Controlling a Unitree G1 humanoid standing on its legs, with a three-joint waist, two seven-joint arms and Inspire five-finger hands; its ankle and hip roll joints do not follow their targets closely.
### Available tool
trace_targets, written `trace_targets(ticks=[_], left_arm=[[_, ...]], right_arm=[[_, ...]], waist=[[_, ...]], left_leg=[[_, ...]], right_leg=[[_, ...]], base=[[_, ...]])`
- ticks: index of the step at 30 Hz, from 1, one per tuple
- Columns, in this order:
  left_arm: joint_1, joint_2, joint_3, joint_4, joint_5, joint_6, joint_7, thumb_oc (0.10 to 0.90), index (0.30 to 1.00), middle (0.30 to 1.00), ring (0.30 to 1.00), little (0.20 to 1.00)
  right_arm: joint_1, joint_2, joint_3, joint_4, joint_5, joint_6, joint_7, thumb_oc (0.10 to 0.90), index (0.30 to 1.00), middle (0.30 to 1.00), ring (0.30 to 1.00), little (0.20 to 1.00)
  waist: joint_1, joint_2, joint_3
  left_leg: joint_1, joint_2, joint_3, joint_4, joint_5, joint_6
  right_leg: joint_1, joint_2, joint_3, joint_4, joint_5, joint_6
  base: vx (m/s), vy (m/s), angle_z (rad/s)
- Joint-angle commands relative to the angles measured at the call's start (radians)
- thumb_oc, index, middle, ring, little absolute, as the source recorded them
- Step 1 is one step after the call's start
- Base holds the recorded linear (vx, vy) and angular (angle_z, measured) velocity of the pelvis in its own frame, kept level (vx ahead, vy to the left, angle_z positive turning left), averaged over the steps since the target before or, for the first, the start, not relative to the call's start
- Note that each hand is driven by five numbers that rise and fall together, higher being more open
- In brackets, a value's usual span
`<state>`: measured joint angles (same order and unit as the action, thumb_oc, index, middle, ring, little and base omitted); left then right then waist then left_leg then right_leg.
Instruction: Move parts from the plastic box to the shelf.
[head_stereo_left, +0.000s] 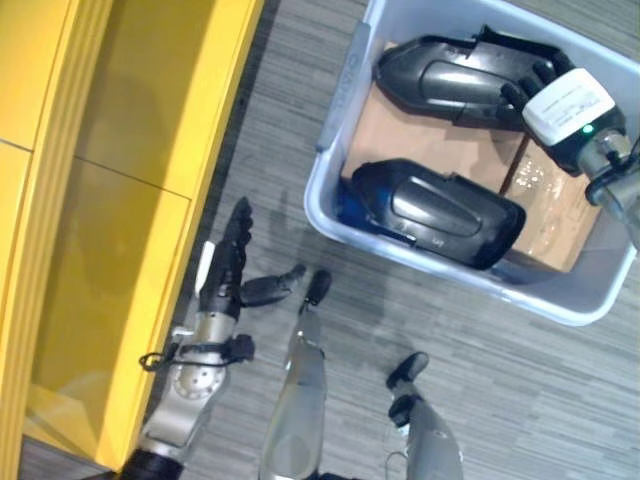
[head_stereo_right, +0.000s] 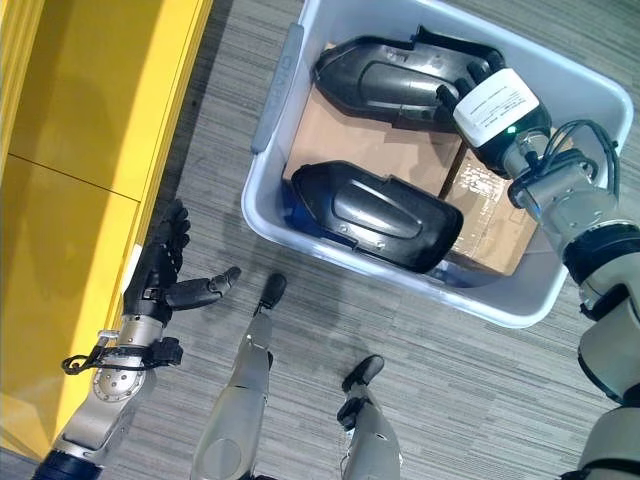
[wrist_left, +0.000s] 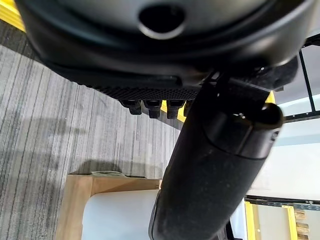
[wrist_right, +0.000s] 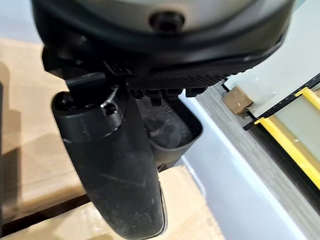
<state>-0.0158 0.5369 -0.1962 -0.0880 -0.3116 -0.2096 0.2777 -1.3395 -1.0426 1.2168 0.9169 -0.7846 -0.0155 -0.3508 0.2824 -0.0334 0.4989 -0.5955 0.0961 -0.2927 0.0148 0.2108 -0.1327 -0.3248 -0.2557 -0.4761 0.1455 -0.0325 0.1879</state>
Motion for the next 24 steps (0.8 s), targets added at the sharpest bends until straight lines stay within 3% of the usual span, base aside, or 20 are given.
trace_targets(ticks=[1,15,24], left_arm=[[-0.034,0.035,0.003,-0.130,-0.028,-0.114,0.024,0.900,1.000,1.000,1.000,1.000],[-0.041,0.035,-0.006,-0.127,-0.033,-0.125,0.044,0.900,1.000,1.000,1.000,1.000],[-0.067,0.026,-0.019,-0.121,-0.029,-0.129,0.047,0.900,1.000,1.000,1.000,1.000]], right_arm=[[-0.240,-0.083,0.094,0.037,-0.008,0.062,-0.048,0.900,1.000,1.000,1.000,1.000],[-0.234,-0.034,0.140,0.148,-0.053,0.083,-0.041,0.900,1.000,1.000,1.000,1.000],[-0.170,-0.019,0.025,0.216,0.044,0.079,-0.058,0.900,1.000,1.000,1.000,1.000]], waist=[[0.004,-0.020,0.021],[0.013,-0.006,0.021],[0.009,0.007,0.021]], left_leg=[[0.097,0.041,0.035,-0.101,-0.007,0.024],[0.019,0.038,0.026,-0.102,-0.016,0.017],[-0.022,0.036,0.041,-0.098,-0.004,0.007]], right_leg=[[-0.088,0.005,0.026,0.014,0.100,-0.021],[-0.170,0.008,0.027,0.034,0.074,-0.012],[-0.196,0.001,0.002,0.046,0.071,-0.011]], base=[[0.00,0.000,0.00],[0.02,-0.013,0.00],[0.00,-0.017,0.04]])
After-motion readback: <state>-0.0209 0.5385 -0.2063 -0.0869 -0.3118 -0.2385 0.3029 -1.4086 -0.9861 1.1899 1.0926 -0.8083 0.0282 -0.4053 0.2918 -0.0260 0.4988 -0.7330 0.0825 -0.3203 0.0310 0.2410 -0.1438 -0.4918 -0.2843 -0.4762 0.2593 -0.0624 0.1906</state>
